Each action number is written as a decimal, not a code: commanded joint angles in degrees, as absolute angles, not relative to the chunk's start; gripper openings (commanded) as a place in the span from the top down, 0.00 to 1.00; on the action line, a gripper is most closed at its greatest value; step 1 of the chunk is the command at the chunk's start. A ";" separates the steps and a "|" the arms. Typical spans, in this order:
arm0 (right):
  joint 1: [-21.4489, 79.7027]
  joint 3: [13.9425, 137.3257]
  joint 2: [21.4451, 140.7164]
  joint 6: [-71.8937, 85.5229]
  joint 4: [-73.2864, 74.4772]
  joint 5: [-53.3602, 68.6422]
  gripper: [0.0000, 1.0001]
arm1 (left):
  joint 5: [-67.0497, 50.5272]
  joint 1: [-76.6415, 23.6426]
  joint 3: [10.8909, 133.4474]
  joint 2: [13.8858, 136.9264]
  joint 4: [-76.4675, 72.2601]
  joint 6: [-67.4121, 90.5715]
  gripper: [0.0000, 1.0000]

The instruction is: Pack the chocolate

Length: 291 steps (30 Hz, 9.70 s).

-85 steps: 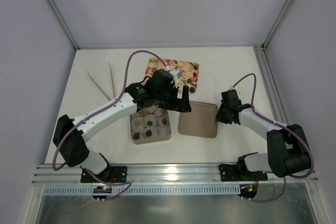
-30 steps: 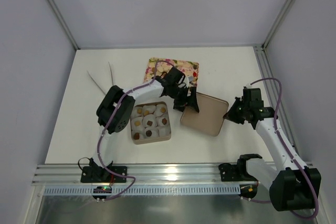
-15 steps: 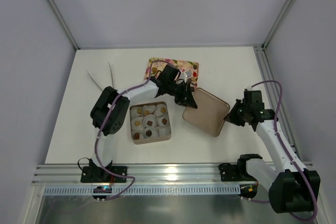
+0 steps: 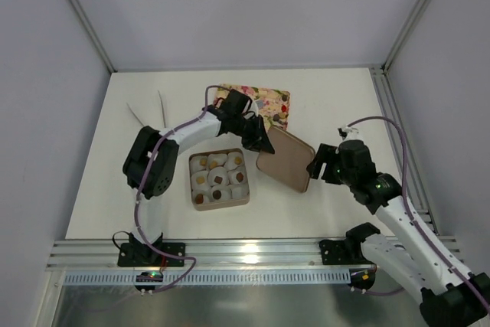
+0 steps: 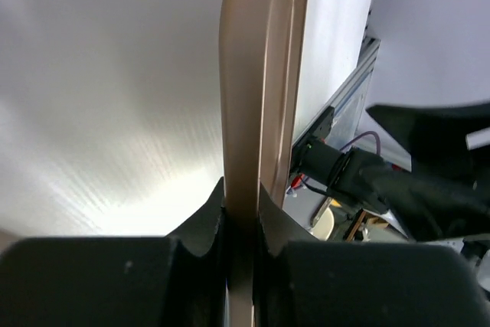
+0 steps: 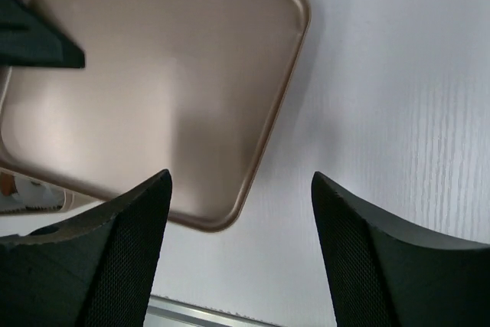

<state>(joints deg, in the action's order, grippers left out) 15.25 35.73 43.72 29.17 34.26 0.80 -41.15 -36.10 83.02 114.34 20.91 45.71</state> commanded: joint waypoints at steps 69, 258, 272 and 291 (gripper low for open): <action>77.26 64.95 81.39 10.37 45.43 -64.17 0.96 | -25.32 -19.96 107.39 104.06 47.54 38.41 0.04; 34.27 35.59 80.24 40.43 -8.70 23.21 0.26 | -5.98 -31.82 58.97 84.90 34.54 43.51 0.08; 36.83 37.88 79.01 38.59 -3.43 18.99 0.30 | -5.01 -33.75 62.49 88.07 37.62 42.01 0.07; 36.91 33.31 79.54 39.90 -5.89 18.90 0.39 | -4.13 -34.19 54.76 88.77 35.34 42.98 0.07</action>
<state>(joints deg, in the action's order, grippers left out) 36.45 34.44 80.88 39.97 -4.47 19.64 -5.34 -33.78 57.36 88.12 35.86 43.11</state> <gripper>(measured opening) 0.613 0.929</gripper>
